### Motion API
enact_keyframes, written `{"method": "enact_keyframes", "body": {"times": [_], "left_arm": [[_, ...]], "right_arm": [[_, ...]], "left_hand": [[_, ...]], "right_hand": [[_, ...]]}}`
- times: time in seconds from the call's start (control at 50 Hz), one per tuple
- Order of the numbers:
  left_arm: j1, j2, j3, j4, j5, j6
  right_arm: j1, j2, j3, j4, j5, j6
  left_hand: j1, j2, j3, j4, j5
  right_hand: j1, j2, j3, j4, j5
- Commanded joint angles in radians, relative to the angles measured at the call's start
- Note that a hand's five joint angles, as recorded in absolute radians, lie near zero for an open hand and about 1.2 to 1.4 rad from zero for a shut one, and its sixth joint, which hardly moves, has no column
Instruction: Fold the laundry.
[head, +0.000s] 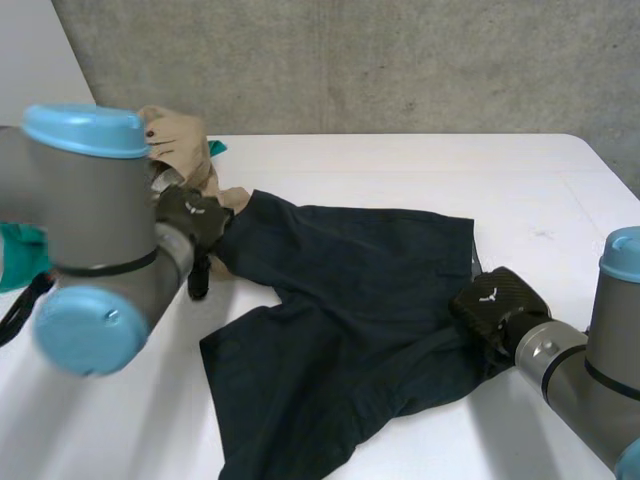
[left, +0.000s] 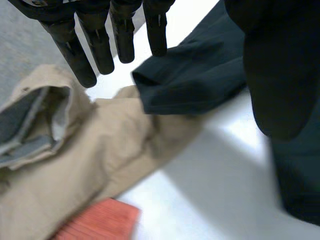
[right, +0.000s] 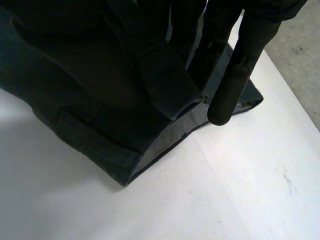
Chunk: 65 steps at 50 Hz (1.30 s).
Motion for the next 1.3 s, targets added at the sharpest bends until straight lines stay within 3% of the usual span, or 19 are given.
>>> {"method": "enact_keyframes", "body": {"times": [0.02, 0.06, 0.16, 0.3, 0.42, 0.5, 0.52, 0.6, 0.7, 0.78, 0.88, 0.98, 1.04, 1.16, 1.3], "left_arm": [[-0.030, 0.237, -0.311, -0.048, 0.154, -0.174], [-0.059, 0.291, -0.401, -0.065, 0.204, -0.210], [-0.130, 0.346, -0.540, -0.074, 0.237, -0.256], [-0.225, 0.330, -0.590, -0.059, 0.195, -0.283], [-0.253, 0.248, -0.560, -0.034, 0.141, -0.288], [-0.265, 0.218, -0.549, -0.008, 0.107, -0.279], [-0.268, 0.212, -0.548, 0.017, 0.093, -0.271], [-0.277, 0.202, -0.564, 0.106, 0.073, -0.257], [-0.292, 0.184, -0.575, 0.168, 0.070, -0.256], [-0.286, 0.193, -0.569, 0.119, 0.079, -0.253], [-0.267, 0.260, -0.567, -0.040, 0.125, -0.241], [-0.240, 0.302, -0.549, -0.126, 0.197, -0.222], [-0.231, 0.287, -0.509, -0.159, 0.227, -0.187], [-0.167, 0.183, -0.342, -0.150, 0.201, -0.127], [-0.085, -0.021, 0.023, -0.019, 0.152, -0.113]], "right_arm": [[-0.027, 0.010, -0.039, -0.002, -0.035, 0.169], [-0.036, 0.022, -0.058, 0.002, -0.048, 0.227], [-0.053, 0.042, -0.089, 0.004, -0.050, 0.322], [-0.062, 0.054, -0.101, -0.012, -0.048, 0.406], [-0.067, 0.050, -0.102, -0.025, -0.047, 0.425], [-0.082, 0.042, -0.102, -0.028, -0.048, 0.423], [-0.085, 0.040, -0.102, -0.022, -0.050, 0.423], [-0.089, 0.024, -0.099, -0.019, -0.050, 0.422], [-0.102, -0.006, -0.102, 0.010, -0.053, 0.413], [-0.104, -0.041, -0.089, 0.129, -0.082, 0.277], [-0.183, -0.133, 0.009, 0.394, -0.156, -0.132], [-0.236, -0.190, 0.071, 0.493, -0.186, -0.379], [-0.222, -0.194, 0.054, 0.469, -0.217, -0.335], [-0.199, -0.084, -0.050, 0.392, -0.248, -0.207], [-0.161, 0.095, -0.260, 0.234, -0.184, -0.002]], "left_hand": [[0.217, 0.214, 0.212, 0.211, 0.210], [0.267, 0.264, 0.262, 0.261, 0.260], [0.262, 0.258, 0.256, 0.255, 0.254], [0.150, 0.147, 0.145, 0.144, 0.143], [0.138, 0.135, 0.133, 0.132, 0.131], [0.372, 0.369, 0.367, 0.366, 0.365], [0.577, 0.573, 0.571, 0.570, 0.569], [1.006, 1.003, 1.001, 1.000, 0.999], [1.098, 1.094, 1.093, 1.092, 1.091], [1.098, 1.094, 1.093, 1.092, 1.091], [1.098, 1.094, 1.093, 1.092, 1.091], [1.098, 1.094, 1.093, 1.092, 1.091], [1.098, 1.094, 1.093, 1.092, 1.091], [1.098, 1.094, 1.093, 1.092, 1.091], [1.098, 1.094, 1.093, 1.092, 1.091]], "right_hand": [[0.287, 0.225, 0.212, 0.200, 0.204], [0.287, 0.225, 0.212, 0.200, 0.204], [0.287, 0.225, 0.212, 0.200, 0.204], [0.287, 0.225, 0.212, 0.200, 0.204], [0.287, 0.225, 0.212, 0.200, 0.204], [0.287, 0.225, 0.212, 0.200, 0.204], [0.287, 0.225, 0.212, 0.200, 0.204], [0.287, 0.225, 0.212, 0.200, 0.204], [0.287, 0.225, 0.212, 0.200, 0.204], [0.287, 0.225, 0.212, 0.200, 0.204], [0.287, 0.225, 0.212, 0.200, 0.204], [0.287, 0.225, 0.212, 0.200, 0.204], [0.287, 0.225, 0.212, 0.200, 0.204], [0.287, 0.225, 0.212, 0.200, 0.204], [0.287, 0.225, 0.212, 0.200, 0.204]]}}
